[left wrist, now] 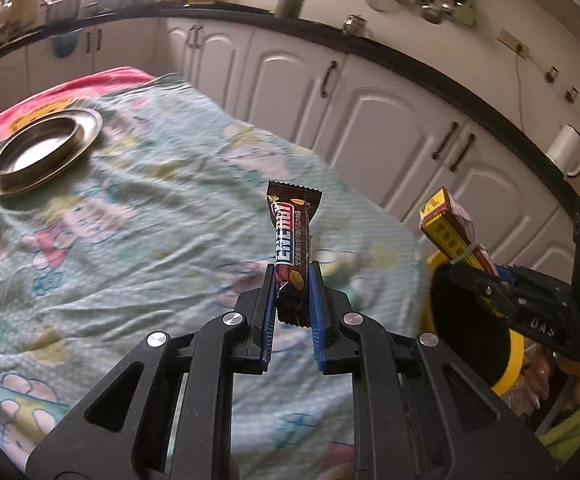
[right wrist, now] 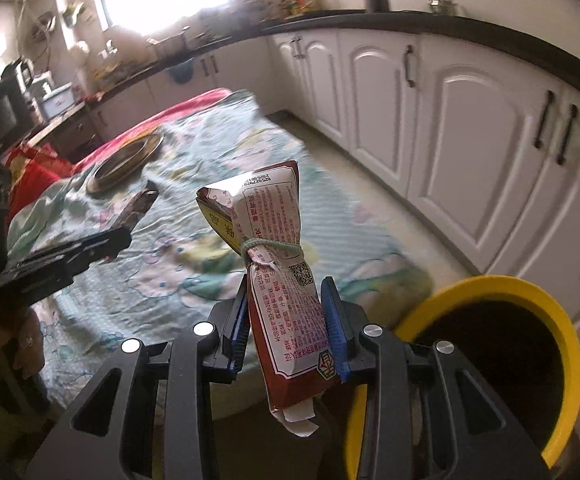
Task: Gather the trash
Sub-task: 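Carry the chocolate bar and white-red wrapper over the bin with both tools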
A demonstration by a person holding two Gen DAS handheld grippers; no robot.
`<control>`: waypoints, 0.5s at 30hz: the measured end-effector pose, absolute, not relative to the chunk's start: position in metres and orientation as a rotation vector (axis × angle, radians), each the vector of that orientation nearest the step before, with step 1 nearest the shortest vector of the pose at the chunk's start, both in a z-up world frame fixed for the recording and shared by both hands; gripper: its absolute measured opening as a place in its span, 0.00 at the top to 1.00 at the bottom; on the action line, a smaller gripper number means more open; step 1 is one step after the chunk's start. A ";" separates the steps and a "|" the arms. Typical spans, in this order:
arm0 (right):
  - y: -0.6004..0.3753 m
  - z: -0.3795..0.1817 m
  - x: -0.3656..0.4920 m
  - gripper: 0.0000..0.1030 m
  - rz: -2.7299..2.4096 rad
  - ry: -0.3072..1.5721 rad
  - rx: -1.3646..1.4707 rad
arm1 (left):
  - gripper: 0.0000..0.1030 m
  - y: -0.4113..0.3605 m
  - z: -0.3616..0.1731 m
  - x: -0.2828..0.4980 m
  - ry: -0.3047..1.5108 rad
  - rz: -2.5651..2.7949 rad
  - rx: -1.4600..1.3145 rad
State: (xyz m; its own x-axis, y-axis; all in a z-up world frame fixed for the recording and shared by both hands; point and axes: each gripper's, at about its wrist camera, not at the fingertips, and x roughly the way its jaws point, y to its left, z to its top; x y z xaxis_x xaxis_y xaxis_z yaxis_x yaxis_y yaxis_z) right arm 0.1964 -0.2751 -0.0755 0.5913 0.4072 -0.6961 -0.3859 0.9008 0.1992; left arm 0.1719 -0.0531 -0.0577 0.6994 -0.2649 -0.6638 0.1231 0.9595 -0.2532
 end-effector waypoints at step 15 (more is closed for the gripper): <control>-0.366 -0.068 0.175 0.69 0.249 0.750 0.158 | 0.90 -0.133 -0.046 0.162 0.734 -0.381 -0.093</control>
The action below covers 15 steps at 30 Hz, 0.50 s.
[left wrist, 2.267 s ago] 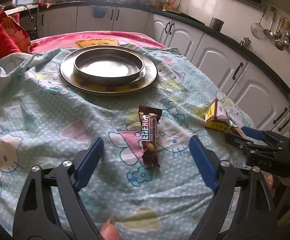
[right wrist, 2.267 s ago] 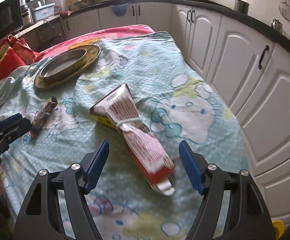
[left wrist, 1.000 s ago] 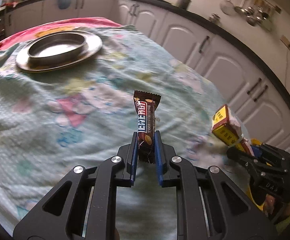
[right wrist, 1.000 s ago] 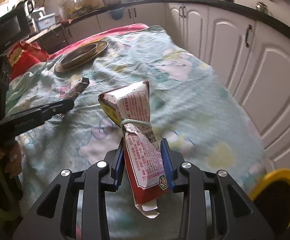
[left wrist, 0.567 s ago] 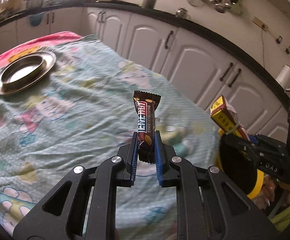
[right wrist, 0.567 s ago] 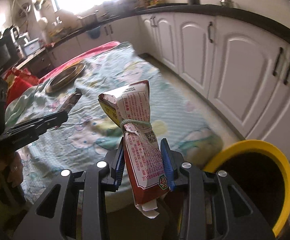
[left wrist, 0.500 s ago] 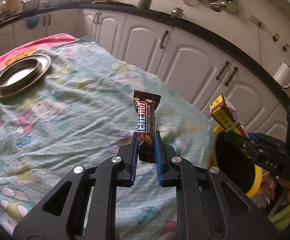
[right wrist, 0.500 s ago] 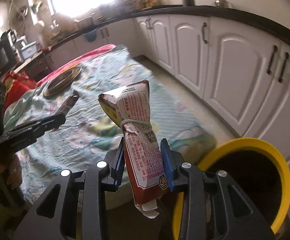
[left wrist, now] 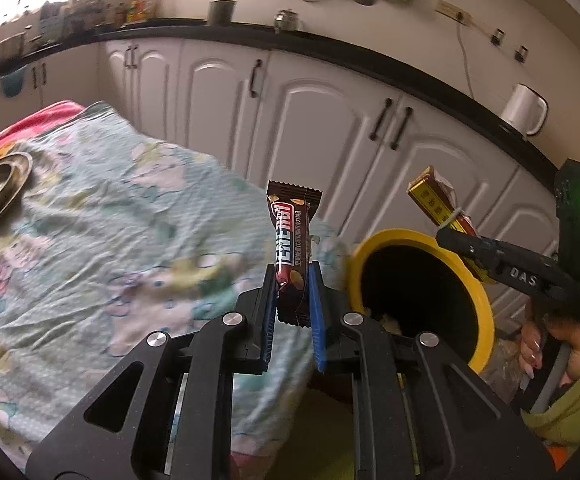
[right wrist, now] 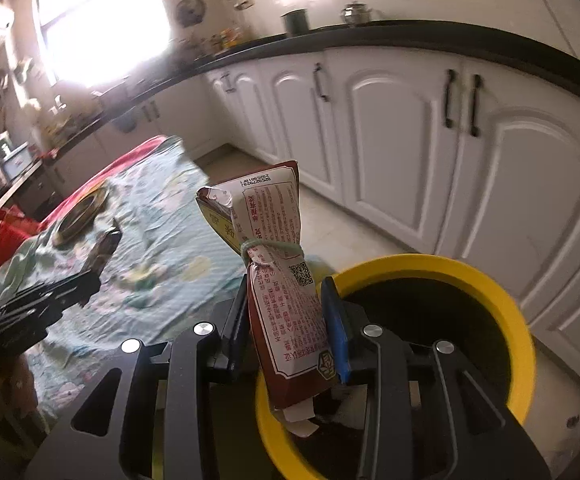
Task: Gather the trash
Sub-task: 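Carry the chocolate bar and white-red wrapper over the bin with both tools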
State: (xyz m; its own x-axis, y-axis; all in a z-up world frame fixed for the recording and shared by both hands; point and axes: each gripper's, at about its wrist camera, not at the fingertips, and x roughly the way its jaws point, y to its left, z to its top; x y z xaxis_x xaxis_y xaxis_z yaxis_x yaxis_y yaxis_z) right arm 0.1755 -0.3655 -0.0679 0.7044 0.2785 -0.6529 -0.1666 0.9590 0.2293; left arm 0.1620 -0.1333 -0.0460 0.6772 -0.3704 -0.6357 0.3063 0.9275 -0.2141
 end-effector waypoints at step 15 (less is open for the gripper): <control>-0.415 -0.080 0.154 0.68 0.140 0.751 0.204 | 0.90 -0.207 -0.052 0.144 0.738 -0.542 0.029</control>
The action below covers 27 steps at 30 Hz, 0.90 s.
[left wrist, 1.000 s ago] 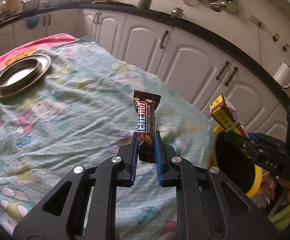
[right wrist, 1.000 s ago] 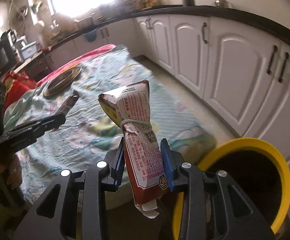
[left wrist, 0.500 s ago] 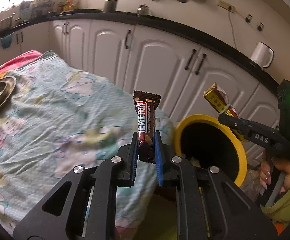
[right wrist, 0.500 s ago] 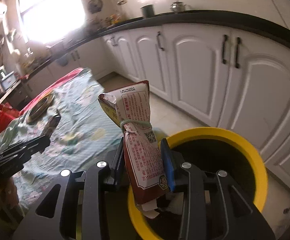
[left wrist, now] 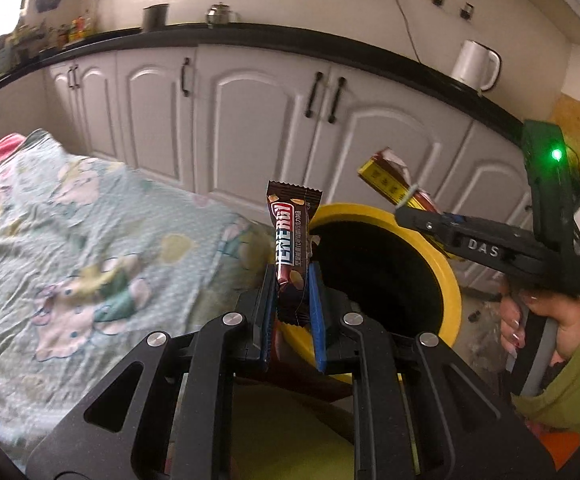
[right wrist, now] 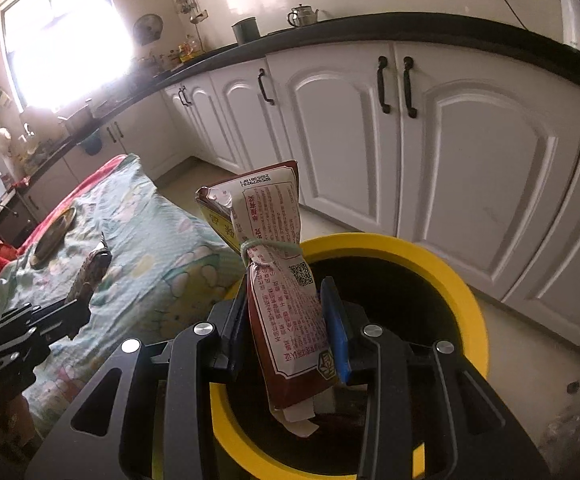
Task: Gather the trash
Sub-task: 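Carry the chocolate bar and white-red wrapper over the bin with both tools, then open both tools to drop the chocolate bar and wrapper into the bin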
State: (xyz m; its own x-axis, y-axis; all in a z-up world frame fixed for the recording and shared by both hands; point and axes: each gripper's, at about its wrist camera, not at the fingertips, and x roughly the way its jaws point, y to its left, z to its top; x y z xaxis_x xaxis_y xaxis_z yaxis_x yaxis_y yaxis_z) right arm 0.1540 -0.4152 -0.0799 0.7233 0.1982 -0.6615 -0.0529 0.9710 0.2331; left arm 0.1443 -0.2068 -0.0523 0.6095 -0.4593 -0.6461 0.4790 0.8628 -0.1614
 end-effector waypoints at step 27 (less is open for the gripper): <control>-0.474 -0.124 0.137 0.66 0.046 0.858 0.298 | 0.89 -0.284 -0.089 0.144 0.822 -0.663 0.194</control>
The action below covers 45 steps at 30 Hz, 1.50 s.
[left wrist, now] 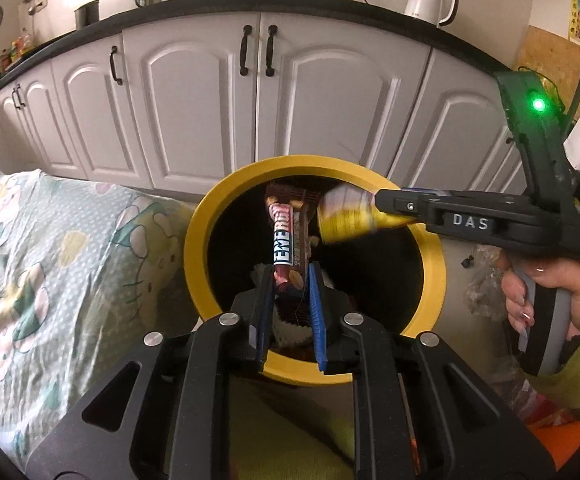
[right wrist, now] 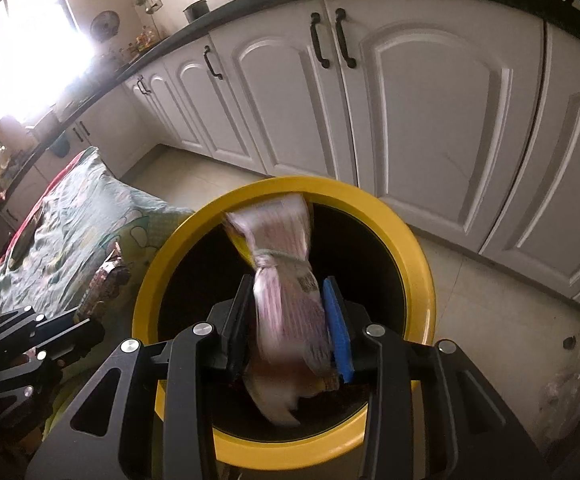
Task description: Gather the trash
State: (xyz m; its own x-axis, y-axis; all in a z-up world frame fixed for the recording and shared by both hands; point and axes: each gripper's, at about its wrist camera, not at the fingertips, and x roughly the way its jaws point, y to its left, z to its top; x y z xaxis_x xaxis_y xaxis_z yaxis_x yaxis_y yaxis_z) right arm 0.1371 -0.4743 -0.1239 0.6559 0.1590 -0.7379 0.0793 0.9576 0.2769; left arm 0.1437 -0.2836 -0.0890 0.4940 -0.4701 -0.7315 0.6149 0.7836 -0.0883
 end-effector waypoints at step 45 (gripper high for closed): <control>-0.327 -0.022 0.073 0.06 0.089 0.578 0.092 | 0.11 -0.119 -0.016 0.123 0.647 -0.298 -0.039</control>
State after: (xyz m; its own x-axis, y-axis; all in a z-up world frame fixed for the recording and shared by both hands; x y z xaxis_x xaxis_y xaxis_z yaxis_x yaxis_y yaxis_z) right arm 0.0735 -0.3272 -0.0223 0.8339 0.1100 -0.5409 -0.0581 0.9920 0.1121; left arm 0.1234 -0.1188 -0.0164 0.7567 -0.2852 -0.5882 0.2613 0.9568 -0.1278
